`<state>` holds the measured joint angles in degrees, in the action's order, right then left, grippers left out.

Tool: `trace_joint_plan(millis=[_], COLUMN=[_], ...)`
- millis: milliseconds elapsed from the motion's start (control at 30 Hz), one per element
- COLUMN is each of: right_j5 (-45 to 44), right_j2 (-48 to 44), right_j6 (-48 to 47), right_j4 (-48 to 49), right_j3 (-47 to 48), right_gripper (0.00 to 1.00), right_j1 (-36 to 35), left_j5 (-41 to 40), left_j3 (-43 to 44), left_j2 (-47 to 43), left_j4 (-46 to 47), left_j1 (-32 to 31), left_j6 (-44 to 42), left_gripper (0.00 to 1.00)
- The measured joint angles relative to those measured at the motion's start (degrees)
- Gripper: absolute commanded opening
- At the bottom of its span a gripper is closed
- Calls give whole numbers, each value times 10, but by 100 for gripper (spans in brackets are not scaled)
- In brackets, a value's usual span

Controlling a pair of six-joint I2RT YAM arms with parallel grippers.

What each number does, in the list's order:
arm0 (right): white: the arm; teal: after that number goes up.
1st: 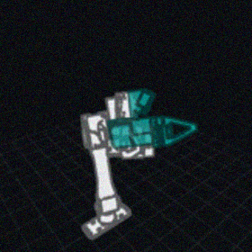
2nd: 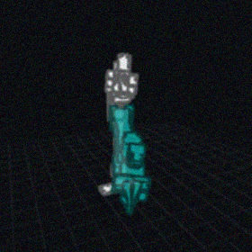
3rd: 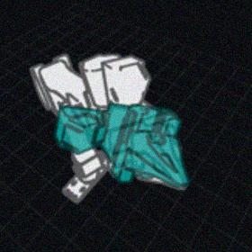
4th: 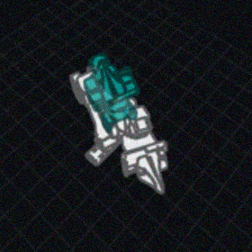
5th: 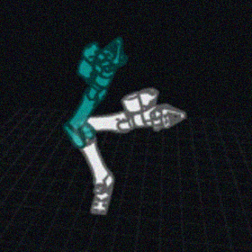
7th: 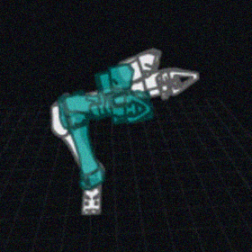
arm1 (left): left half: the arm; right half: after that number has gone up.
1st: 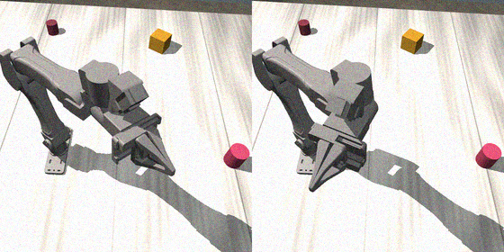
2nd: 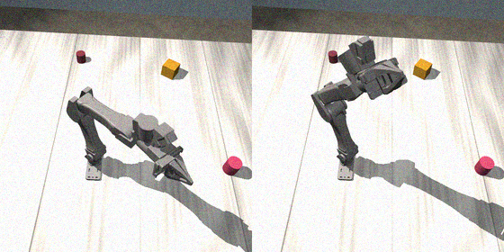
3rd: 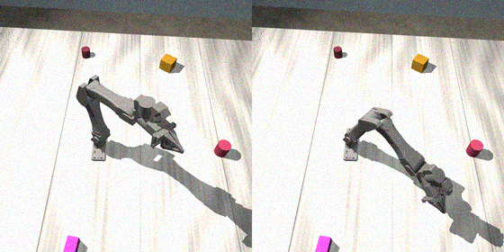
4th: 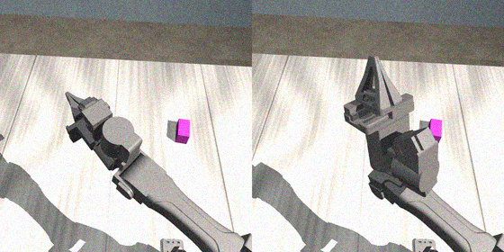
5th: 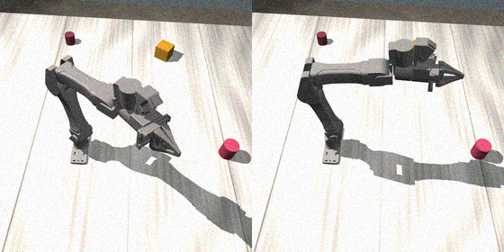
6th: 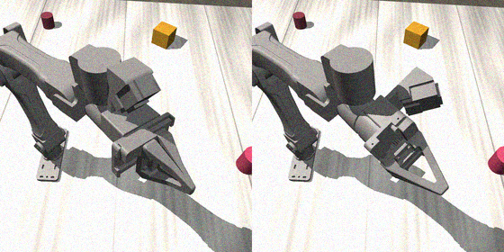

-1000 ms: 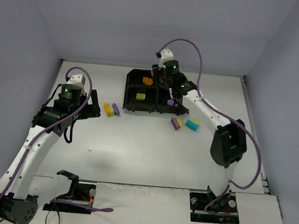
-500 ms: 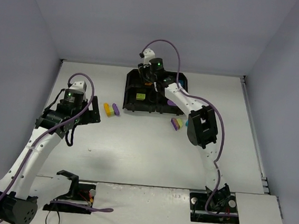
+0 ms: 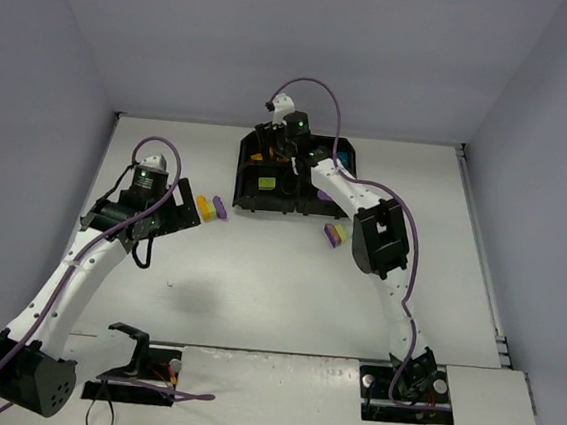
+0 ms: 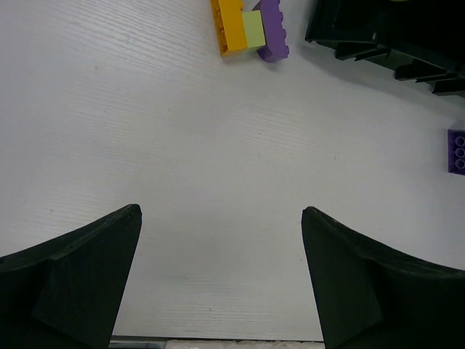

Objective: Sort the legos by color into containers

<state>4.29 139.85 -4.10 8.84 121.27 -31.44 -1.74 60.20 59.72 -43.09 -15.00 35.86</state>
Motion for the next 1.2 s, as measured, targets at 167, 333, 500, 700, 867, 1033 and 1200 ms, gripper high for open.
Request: trace_joint_plan(millis=[167, 333, 500, 700, 867, 1033, 1200], right_j5=[-1, -10, -18, -26, -26, -24, -23], right_j2=[-72, -231, -386, -526, -599, -637, -650], right_j6=[2, 12, 23, 42, 72, 101, 112], right_j4=[6, 17, 42, 47, 45, 37, 23], right_j3=[-74, -241, -385, -531, -619, -678, -694], right_gripper=[69, 70, 70, 69, 69, 69, 69], right_j1=[14, 24, 26, 28, 31, 33, 32], left_j5=[2, -1, -14, -32, -45, -44, -25], left_j3=[19, 74, 115, 162, 193, 230, 255], left_j2=[74, 165, 257, 374, 437, 487, 527], left_j4=[6, 20, 43, 56, 70, 82, 96], left_j1=[0, 0, 2, 20, 43, 64, 68], left_j6=[40, 74, 99, 117, 125, 124, 123], left_gripper=[85, 84, 81, 76, 71, 68, 62])
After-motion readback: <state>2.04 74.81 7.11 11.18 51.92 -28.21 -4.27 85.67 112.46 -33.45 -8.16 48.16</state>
